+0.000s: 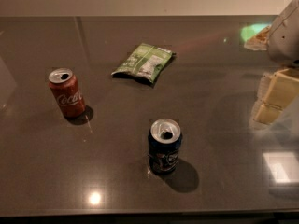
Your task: Move pepsi can near green jalapeno chip bag
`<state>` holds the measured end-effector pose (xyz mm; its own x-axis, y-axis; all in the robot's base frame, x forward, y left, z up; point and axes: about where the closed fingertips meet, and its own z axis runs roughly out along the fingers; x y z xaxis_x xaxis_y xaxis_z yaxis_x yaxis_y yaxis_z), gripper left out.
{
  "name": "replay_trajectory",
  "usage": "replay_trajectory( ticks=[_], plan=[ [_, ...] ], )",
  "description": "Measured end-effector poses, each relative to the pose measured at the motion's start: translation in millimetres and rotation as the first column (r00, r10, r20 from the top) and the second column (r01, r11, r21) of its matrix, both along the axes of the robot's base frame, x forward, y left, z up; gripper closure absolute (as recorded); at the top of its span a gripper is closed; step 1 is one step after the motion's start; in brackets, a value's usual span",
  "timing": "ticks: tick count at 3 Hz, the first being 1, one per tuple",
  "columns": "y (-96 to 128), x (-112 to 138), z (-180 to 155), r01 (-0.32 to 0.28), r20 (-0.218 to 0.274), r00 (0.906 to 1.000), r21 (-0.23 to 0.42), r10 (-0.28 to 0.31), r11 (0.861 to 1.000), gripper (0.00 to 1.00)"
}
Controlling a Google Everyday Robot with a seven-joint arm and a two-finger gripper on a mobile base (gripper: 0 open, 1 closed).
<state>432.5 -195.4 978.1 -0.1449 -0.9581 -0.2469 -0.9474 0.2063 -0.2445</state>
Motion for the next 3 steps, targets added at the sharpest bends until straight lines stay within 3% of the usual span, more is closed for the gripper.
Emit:
replay_trajectory(
  ticks=[1, 2, 3],
  plan=[
    [31, -13, -10, -0.106, -0.011, 0.9942, 0.049, 0.107, 0.993, 0.0],
    [71, -30, -29, -0.237, -0.029, 0.9699, 0.116, 0.242, 0.965, 0.0],
    [102, -41, -48, -0.315, -0.056, 0.9433, 0.161, 0.327, 0.935, 0.0]
  ],
)
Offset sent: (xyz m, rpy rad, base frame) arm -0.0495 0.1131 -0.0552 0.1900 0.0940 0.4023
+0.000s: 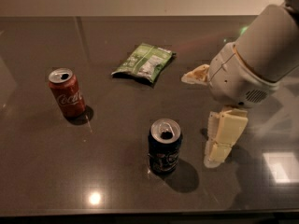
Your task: Move pepsi can near green jalapeno chip bag
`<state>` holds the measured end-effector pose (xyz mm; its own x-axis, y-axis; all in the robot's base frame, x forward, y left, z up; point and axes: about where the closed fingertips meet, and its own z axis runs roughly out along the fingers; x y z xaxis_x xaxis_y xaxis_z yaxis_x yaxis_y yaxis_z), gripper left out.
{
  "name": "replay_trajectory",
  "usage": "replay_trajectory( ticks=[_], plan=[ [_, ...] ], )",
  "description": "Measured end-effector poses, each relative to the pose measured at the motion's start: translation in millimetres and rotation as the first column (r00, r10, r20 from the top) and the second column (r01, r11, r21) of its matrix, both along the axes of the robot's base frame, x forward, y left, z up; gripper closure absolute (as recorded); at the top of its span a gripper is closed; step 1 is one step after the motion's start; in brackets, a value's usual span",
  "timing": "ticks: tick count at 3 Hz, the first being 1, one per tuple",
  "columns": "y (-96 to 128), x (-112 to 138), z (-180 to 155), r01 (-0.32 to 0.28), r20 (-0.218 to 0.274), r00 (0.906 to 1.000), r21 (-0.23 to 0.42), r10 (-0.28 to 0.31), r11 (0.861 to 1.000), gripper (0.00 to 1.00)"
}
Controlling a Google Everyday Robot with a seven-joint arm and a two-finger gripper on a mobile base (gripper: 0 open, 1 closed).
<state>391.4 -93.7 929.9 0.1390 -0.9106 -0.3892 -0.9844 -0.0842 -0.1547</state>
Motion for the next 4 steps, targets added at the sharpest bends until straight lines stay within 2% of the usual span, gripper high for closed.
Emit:
replay_trajectory(
  ticks=[1, 3, 4],
  plan=[
    [24, -8, -11, -0.056, -0.039, 0.9976, 0.037, 0.057, 0.998, 0.0],
    [50, -18, -22, -0.121, -0.083, 0.9882, 0.096, 0.129, 0.988, 0.0],
    [58, -23, -24, -0.138, -0.097, 0.9839, 0.119, 0.15, 0.983, 0.18]
  ],
)
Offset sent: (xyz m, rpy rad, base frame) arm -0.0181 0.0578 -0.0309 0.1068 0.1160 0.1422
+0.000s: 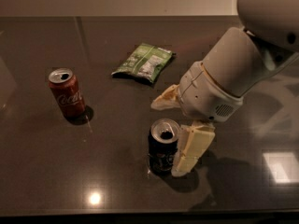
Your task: Move pepsi can near green jalapeno chip bag
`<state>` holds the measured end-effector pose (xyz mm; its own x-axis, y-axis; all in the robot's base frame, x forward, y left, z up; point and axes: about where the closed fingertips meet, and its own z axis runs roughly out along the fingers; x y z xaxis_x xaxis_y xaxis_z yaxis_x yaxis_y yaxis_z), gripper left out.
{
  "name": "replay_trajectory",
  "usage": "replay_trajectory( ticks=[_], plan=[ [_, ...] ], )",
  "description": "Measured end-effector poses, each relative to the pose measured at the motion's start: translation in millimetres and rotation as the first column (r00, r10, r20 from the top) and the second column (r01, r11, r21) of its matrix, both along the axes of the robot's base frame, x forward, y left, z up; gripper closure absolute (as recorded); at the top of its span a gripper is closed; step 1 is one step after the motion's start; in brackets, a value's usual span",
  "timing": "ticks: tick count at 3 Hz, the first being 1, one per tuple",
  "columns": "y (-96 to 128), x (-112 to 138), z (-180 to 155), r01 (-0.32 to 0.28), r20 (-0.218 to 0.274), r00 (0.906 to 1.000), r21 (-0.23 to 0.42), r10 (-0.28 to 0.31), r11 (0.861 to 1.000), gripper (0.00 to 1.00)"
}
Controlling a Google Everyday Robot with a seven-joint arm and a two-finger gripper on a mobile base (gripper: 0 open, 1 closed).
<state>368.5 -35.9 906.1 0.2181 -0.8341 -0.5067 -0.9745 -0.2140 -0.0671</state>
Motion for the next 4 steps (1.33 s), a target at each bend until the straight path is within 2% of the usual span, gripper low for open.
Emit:
replay_trajectory(
  ticks=[1, 2, 3, 4],
  plan=[
    [5, -4, 2, -0.015, -0.011, 0.9998, 0.017, 0.015, 1.0, 0.42],
    [6, 1, 8, 0.0, -0.007, 1.0, 0.024, 0.0, 1.0, 0.65],
    [4, 24, 24, 0.059, 0.014, 0.9981, 0.03, -0.06, 0.998, 0.88],
    [4, 64, 42, 0.127, 0.044, 0.9906, 0.053, -0.13, 0.99, 1.0]
  ],
)
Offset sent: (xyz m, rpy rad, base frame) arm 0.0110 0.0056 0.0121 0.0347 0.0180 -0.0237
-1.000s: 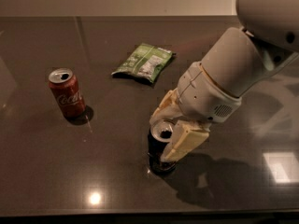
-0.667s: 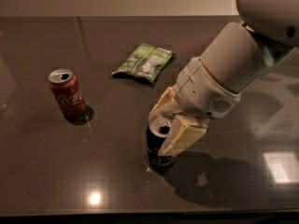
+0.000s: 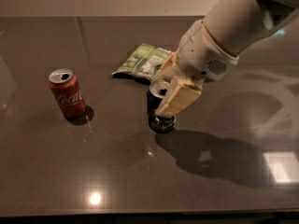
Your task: Move pepsi can near green jalapeno chip bag
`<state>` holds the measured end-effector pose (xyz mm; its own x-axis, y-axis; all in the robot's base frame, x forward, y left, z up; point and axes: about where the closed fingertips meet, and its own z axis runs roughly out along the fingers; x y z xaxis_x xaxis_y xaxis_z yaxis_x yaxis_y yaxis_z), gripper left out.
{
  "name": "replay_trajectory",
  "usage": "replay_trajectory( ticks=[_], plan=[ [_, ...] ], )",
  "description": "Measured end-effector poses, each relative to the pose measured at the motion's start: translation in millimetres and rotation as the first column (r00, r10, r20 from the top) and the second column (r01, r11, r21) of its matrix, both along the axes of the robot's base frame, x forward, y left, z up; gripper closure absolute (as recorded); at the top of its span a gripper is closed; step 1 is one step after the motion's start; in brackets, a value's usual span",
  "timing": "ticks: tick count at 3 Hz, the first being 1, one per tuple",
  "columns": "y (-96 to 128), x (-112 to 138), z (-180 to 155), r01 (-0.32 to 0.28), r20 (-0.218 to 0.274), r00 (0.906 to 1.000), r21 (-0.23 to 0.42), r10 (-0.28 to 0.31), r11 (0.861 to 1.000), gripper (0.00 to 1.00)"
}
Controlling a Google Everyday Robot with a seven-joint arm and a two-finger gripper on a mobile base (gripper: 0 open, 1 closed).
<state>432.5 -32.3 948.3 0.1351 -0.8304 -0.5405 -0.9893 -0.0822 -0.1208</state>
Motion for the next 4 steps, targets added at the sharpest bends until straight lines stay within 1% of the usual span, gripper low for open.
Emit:
replay_trajectory(
  ticks=[1, 2, 3, 4],
  plan=[
    [-1, 48, 15, 0.063, 0.029, 0.9976, 0.023, -0.063, 0.998, 1.0],
    [-6, 91, 19, 0.114, 0.042, 0.9923, 0.038, -0.116, 0.993, 1.0],
    [-15, 126, 13, 0.154, 0.045, 0.9867, 0.038, -0.156, 0.987, 1.0],
    [-24, 150, 2, 0.191, 0.035, 0.9807, 0.031, -0.192, 0.981, 1.0]
  ],
)
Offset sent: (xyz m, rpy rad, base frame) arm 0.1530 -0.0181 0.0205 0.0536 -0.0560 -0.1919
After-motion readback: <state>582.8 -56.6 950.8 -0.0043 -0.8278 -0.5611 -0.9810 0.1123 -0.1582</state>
